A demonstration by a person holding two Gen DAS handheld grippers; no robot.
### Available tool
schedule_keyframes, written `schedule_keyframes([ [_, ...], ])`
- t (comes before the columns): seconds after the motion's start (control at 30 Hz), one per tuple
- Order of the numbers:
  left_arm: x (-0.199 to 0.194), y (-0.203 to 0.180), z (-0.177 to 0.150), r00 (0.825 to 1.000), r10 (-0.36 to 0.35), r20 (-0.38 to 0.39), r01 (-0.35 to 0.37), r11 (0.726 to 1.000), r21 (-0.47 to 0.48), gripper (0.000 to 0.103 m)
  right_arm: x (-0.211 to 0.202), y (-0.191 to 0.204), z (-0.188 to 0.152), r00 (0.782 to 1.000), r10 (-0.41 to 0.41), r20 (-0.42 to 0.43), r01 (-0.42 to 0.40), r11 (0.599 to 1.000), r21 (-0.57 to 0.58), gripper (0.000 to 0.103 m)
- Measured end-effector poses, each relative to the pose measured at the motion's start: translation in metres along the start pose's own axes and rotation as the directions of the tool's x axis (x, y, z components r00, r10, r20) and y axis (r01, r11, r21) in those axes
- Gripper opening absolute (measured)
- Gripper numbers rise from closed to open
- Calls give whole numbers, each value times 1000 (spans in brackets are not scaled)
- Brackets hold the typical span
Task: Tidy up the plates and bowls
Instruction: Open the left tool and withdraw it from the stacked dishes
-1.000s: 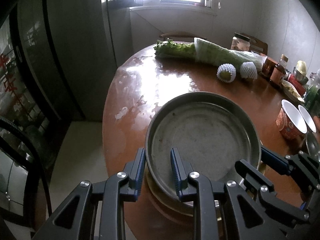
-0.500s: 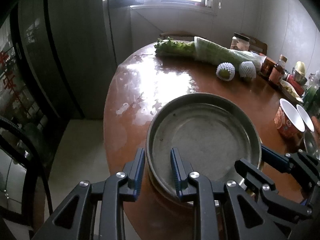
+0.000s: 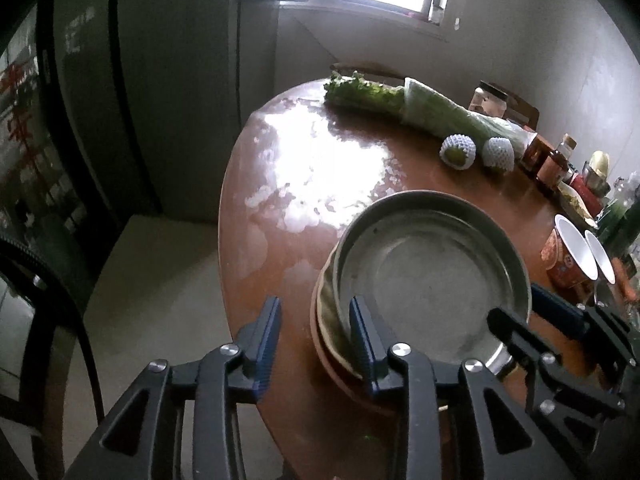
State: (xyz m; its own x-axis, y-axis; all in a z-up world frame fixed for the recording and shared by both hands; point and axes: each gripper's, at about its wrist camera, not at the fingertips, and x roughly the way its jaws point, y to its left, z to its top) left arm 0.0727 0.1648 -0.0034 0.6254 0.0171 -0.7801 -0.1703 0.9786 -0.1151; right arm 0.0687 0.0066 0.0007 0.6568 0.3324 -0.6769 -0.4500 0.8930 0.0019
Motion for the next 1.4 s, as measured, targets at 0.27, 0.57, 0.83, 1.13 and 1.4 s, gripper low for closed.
schedule_keyframes([
  [0.27,11,3,-6,994,-94,-55,92,995,-51,44,-7,-18,-8,1000,-12,-4,12,997,71,49],
  [0.57,22,-12,-4,985,-152,-83,148,988,-51,44,1,-29,-13,997,60,-50,-52,987,149,53],
  [0.83,32,-33,4,983,-163,-89,161,986,-32,44,11,-39,-17,995,76,-62,-64,981,185,53],
  [1.13,49,-62,22,980,-171,-103,173,985,10,44,17,-68,-13,998,29,-52,-16,972,233,53],
  [1.4,57,-67,30,980,-170,-103,173,985,22,45,22,-77,-9,999,23,-38,-13,968,250,53],
])
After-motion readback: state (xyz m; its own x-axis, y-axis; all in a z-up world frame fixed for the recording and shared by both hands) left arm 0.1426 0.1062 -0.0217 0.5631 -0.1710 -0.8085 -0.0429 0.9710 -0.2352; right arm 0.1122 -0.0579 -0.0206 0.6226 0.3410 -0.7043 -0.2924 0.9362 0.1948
